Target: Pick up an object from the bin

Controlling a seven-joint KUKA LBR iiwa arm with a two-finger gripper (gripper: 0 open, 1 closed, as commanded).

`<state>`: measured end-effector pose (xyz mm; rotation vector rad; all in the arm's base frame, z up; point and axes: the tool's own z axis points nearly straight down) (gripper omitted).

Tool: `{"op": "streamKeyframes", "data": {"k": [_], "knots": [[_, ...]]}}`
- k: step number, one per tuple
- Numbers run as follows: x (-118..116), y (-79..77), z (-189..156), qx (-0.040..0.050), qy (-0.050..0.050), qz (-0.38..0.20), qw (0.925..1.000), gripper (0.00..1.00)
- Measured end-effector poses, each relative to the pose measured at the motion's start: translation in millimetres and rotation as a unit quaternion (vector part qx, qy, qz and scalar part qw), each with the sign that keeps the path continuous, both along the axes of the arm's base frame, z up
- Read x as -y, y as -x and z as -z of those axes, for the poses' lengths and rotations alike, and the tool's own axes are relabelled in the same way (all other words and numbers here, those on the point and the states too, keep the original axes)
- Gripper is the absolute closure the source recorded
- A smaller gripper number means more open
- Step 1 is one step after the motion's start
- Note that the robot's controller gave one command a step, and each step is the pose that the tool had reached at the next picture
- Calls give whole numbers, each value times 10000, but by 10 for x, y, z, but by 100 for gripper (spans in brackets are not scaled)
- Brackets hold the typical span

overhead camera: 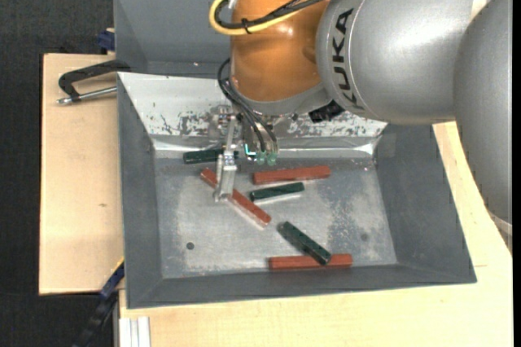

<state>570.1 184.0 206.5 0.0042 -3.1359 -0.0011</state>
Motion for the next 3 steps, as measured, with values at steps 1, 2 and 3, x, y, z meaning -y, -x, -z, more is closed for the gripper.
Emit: {"op": "streamKeyframes", "data": {"k": [1, 2, 3], "knots": [[7, -18, -40, 37, -7, 10, 10000, 0], [182, -134, 288, 61, -15, -449, 9990, 0], [652, -119, 767, 46, -8, -1273, 9919, 0]]}}
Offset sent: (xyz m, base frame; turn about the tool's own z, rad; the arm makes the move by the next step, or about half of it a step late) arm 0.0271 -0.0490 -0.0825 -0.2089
